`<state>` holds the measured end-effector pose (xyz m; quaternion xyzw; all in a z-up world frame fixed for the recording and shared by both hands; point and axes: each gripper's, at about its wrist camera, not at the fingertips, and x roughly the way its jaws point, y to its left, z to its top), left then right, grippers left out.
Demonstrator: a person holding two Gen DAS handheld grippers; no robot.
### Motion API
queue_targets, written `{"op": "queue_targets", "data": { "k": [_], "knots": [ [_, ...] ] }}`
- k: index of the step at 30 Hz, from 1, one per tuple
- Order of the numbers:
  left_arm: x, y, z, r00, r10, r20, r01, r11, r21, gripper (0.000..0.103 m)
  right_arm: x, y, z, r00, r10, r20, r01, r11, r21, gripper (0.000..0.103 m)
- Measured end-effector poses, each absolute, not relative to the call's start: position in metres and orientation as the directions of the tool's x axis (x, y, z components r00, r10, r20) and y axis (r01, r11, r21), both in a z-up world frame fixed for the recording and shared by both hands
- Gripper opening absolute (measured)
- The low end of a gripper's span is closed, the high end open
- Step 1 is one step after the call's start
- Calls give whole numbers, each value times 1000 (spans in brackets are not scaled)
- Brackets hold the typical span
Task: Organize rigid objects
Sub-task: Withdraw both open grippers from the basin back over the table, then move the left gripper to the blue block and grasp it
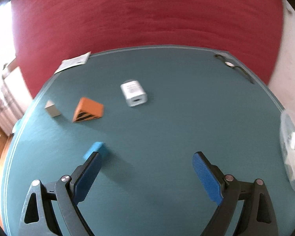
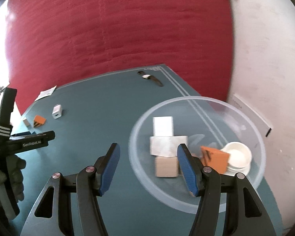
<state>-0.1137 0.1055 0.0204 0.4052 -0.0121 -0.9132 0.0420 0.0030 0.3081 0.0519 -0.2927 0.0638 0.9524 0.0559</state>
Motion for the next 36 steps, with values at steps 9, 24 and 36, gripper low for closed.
{"op": "queue_targets", "data": {
  "k": [9,24,36],
  "knots": [
    [-119,55,14,-632,-229,-740,263,-962,73,96,-5,277,51,-824,4,-566,-69,-993,94,62],
    [-135,25,1,-575,-225,-786,344,-939,17,96,-12,230,38,-796,-101,-597,65,-994,82,62],
    [-114,2,0,-574,-203,-793,318,-948,12,98,-15,226,34,-781,-106,-616,69,-994,85,62]
  ]
}}
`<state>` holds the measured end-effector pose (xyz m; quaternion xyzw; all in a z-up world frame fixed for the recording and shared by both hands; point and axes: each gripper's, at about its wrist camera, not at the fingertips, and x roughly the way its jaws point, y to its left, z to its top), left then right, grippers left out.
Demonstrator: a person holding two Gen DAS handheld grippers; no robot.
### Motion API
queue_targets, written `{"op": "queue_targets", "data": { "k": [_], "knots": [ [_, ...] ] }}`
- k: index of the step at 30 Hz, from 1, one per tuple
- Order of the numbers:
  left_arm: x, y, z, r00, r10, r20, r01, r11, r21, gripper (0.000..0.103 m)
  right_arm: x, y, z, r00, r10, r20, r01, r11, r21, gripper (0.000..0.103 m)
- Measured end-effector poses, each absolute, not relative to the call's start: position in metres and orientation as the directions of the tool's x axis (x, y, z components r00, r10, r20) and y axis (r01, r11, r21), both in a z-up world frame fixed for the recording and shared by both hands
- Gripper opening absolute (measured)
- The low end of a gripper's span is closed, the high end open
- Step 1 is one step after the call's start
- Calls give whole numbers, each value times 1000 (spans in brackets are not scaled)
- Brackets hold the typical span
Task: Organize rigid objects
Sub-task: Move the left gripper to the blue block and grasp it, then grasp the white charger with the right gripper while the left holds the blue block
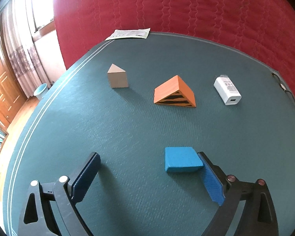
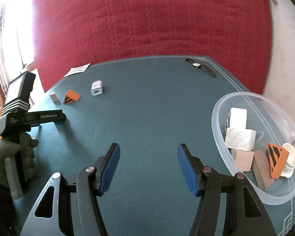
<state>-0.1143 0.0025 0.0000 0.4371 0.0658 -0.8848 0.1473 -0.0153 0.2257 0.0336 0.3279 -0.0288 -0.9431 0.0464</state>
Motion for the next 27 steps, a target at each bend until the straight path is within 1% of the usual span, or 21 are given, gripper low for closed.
{"op": "queue_targets", "data": {
  "k": [2,8,10,11,13,14,15,16,22,27],
  "knots": [
    [-112,2,-1,-577,-195,-793,305,-952,12,97,-16,223,34,-779,-110,-617,74,-994,83,62],
    [-112,5,1,-607,-153,-780,248,-969,-3,79,-17,216,33,-774,-114,-623,86,-993,75,62],
    [-112,6,2,-619,-133,-774,219,-976,-7,68,-18,214,32,-770,-116,-628,89,-993,74,62],
    [-113,7,2,-623,-127,-772,209,-978,-7,65,-19,214,32,-767,-118,-630,91,-993,75,62],
    [-113,10,3,-632,-111,-767,183,-983,-9,49,-20,212,32,-761,-125,-636,99,-992,77,62],
    [-113,11,3,-637,-99,-765,168,-986,-12,45,-20,211,32,-759,-128,-638,101,-992,78,62],
    [-112,12,4,-639,-91,-764,158,-987,-15,37,-22,209,31,-755,-134,-642,106,-991,82,62],
    [-113,12,4,-641,-79,-763,148,-989,-22,32,-24,209,31,-751,-139,-645,110,-990,85,62],
    [-110,10,5,-648,-42,-761,131,-990,-56,31,-39,198,31,-722,-186,-666,150,-982,112,62],
    [-109,7,7,-658,-68,-750,157,-986,-48,31,-64,182,28,-689,-223,-689,196,-973,120,62]
  ]
}}
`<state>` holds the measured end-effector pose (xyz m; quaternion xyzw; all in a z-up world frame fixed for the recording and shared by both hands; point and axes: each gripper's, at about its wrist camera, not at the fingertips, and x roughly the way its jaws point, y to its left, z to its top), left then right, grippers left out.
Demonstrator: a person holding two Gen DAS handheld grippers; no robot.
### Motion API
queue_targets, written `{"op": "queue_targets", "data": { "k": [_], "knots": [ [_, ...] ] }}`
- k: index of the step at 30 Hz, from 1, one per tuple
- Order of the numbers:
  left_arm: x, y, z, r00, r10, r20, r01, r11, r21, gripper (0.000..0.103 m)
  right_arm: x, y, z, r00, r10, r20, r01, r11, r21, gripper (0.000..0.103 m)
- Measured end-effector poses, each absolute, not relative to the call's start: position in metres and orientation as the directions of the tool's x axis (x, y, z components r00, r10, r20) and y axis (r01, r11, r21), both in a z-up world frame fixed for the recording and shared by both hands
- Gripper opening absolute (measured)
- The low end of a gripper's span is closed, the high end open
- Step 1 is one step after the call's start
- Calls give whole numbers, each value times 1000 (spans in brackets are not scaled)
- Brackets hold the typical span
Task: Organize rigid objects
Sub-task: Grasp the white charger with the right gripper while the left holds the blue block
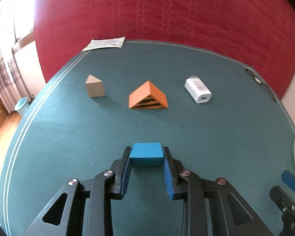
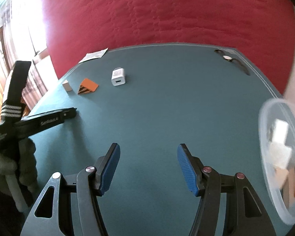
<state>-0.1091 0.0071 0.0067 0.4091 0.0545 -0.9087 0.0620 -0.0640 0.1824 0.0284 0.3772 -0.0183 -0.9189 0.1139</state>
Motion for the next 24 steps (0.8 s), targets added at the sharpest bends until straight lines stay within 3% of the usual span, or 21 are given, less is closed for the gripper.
{"op": "queue_targets", "data": {
  "k": [8,24],
  "knots": [
    [-104,4,11,-689,-148,-710,211,-978,0,31,-119,147,27,-645,-287,-708,258,-954,151,62],
    [-102,-7,7,-673,-148,-725,261,-964,-45,31,-220,97,25,-642,-276,-716,267,-955,128,59]
  ]
}}
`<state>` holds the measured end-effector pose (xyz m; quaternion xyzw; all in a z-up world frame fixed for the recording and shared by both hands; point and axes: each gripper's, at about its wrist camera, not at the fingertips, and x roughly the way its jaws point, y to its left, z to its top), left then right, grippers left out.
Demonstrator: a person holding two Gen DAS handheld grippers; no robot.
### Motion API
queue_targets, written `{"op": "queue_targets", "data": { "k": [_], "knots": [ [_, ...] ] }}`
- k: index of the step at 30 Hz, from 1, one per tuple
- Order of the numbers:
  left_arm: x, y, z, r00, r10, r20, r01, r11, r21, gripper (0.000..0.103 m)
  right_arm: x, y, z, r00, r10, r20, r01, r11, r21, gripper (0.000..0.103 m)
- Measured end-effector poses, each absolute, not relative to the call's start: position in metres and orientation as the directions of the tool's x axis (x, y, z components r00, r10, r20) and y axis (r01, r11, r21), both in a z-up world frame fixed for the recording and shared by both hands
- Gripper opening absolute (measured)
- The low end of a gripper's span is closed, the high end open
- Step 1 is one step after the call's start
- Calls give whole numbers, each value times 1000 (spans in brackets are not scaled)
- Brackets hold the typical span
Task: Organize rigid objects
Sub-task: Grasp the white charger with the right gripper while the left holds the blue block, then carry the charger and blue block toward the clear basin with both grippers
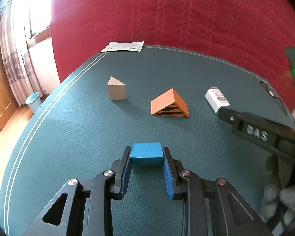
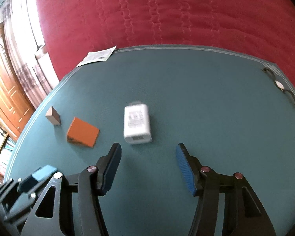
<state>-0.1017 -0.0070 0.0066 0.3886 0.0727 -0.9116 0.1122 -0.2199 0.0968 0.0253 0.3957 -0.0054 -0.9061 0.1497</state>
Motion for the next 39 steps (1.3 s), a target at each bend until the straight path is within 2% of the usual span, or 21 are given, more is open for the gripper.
{"op": "queue_targets", "data": {
  "k": [8,14,23,39],
  "knots": [
    [-101,-8,7,-671,-150,-727,265,-963,-46,31,-245,75,23,-637,-255,-727,294,-953,76,47],
    [-101,-9,7,-670,-146,-728,261,-964,-46,31,-250,68,22,-646,-226,-729,295,-955,34,31],
    [-104,-9,7,-668,-139,-731,251,-967,-46,31,-239,77,22,-649,-219,-729,287,-957,32,31],
    [-107,-9,6,-665,-125,-736,247,-967,-59,31,-178,107,19,-640,-267,-721,263,-957,121,31]
  ]
}}
